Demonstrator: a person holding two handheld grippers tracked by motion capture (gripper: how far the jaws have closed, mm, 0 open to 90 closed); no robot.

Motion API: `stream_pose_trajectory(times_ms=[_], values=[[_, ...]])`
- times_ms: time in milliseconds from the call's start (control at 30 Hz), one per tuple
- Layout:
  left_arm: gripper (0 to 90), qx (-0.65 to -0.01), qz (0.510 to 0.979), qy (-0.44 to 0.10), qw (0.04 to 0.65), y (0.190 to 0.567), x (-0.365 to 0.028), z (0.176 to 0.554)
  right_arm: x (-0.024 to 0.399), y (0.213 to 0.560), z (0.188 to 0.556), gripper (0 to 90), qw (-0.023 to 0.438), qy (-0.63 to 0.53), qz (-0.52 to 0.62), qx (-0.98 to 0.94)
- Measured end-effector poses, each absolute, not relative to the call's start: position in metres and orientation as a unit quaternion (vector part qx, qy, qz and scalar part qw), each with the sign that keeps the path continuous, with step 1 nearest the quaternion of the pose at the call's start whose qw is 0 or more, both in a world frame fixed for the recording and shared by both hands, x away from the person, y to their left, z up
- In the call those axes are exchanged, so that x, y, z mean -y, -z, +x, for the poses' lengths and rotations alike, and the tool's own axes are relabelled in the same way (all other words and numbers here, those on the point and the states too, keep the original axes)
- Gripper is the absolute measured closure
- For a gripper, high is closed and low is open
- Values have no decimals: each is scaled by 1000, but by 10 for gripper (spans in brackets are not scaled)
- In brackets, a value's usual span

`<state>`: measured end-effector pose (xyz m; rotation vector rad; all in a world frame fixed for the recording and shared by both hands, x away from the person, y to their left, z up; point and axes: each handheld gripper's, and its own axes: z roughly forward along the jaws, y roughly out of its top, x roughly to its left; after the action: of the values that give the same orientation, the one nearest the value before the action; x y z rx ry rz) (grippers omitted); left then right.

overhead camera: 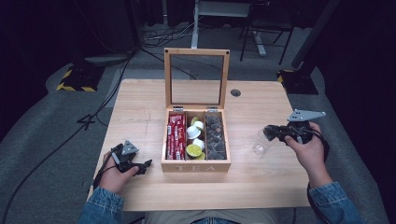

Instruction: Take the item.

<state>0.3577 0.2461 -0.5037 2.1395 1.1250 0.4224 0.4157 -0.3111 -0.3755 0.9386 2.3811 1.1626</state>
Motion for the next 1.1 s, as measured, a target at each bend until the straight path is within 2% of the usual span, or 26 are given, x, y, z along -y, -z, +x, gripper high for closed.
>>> stream_pose_trajectory(times_ms=[633, 1000, 1100], values=[[185, -431, 821, -163, 337, 504, -246, 358, 314, 398, 428, 786, 149, -383, 343, -845], [184, -432, 821, -162, 337, 504, -246, 358, 316, 399, 428, 606, 158, -392, 343, -838], [185, -431, 821, -163, 337, 504, -246, 358, 316, 396, 428, 525, 159, -400, 347, -833]])
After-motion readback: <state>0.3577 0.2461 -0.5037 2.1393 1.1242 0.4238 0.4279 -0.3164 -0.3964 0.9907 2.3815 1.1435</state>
